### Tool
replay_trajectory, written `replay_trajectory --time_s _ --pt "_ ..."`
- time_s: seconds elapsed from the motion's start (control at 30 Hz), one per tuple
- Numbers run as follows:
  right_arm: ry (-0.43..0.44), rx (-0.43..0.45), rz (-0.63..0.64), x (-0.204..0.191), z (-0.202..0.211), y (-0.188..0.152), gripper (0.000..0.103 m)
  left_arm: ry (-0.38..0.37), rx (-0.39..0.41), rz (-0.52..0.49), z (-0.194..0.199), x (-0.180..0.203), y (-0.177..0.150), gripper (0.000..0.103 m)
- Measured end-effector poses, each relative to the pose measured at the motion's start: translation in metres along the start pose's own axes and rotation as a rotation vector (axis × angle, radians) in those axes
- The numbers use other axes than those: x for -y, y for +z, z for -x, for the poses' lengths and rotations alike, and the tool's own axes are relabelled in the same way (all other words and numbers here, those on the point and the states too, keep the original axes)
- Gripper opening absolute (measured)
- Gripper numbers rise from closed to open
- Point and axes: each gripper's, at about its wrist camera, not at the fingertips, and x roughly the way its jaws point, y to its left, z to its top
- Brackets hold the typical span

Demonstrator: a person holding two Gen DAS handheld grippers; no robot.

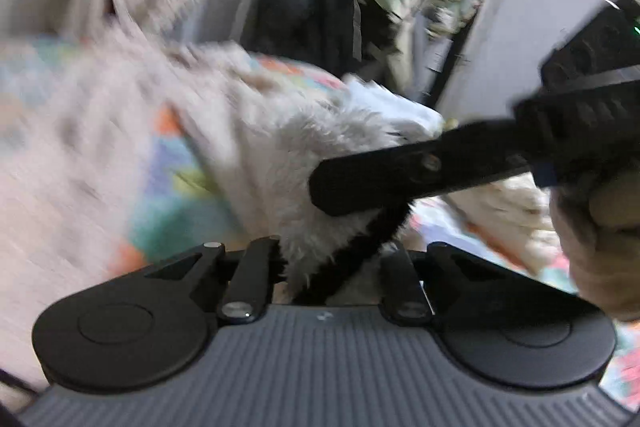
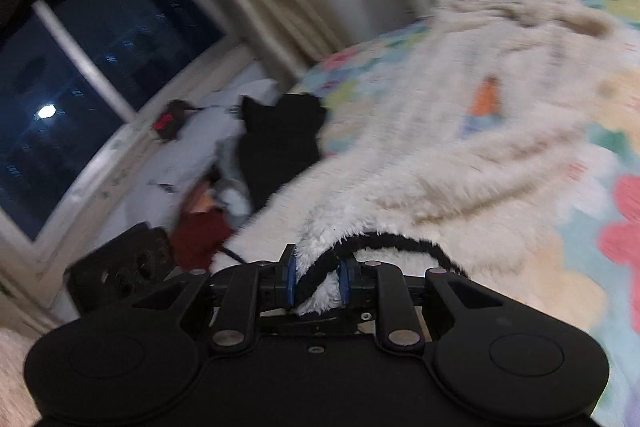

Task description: Fold clothes

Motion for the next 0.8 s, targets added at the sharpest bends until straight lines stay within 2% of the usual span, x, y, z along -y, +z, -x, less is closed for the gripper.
replay_trajectory --time_s 0.03,0.07,0.1,0.13,0.17,0.2,0.23,0.3,0.37,0.47,0.53,0.57,0.63,0.73,0.8 --pt "0.043 -0.006 0.012 -0.004 -0.008 0.009 0.024 0.019 0.021 0.012 0.01 -0.007 0.005 0.013" --pt "0.09 -0.02 0.037 -0.011 -0.018 0.02 0.024 0.026 0.041 0.064 0.024 -0.02 0.01 0.013" --pt "0.129 -0.028 0.059 -0.018 -0.029 0.028 0.026 0.032 0.061 0.119 0.038 -0.033 0.015 0.013" --pt "0.167 -0.036 0.08 -0.024 -0.039 0.036 0.033 0.054 0.087 0.162 0.051 -0.046 0.017 0.01" --pt "0.196 -0.039 0.091 -0.029 -0.046 0.042 0.034 0.077 0.114 0.205 0.064 -0.059 0.019 0.01" --pt "0.223 -0.042 0.102 -0.033 -0.053 0.047 0.037 0.133 0.143 0.239 0.081 -0.075 0.019 0.009" --pt "0.226 -0.041 0.119 -0.036 -0.058 0.05 0.044 0.187 0.159 0.267 0.096 -0.09 0.016 0.009" --pt "0.15 -0.034 0.132 -0.027 -0.064 0.052 0.053 0.278 0.155 0.358 0.116 -0.127 0.005 0.009" --pt "0.068 -0.041 0.115 -0.01 -0.071 0.054 0.053 0.339 0.128 0.476 0.128 -0.163 -0.013 0.008" --pt "-0.066 -0.061 0.05 0.028 -0.083 0.057 0.053 0.401 0.066 0.515 0.127 -0.187 -0.031 0.008" --pt "-0.159 -0.059 0.009 0.054 -0.088 0.061 0.053 0.341 0.067 0.546 0.133 -0.186 -0.03 0.008" --pt "-0.174 -0.044 -0.035 0.063 -0.089 0.065 0.053 0.309 0.068 0.561 0.136 -0.185 -0.03 0.008" --pt "-0.204 -0.014 -0.122 0.082 -0.089 0.072 0.054 0.266 0.087 0.522 0.145 -0.174 -0.021 0.008" --pt "-0.14 -0.037 -0.173 0.074 -0.111 0.079 0.055 0.301 0.015 0.468 0.143 -0.172 -0.024 0.009" --pt "-0.097 -0.053 -0.207 0.069 -0.125 0.083 0.056 0.318 -0.059 0.541 0.136 -0.194 -0.037 0.013"
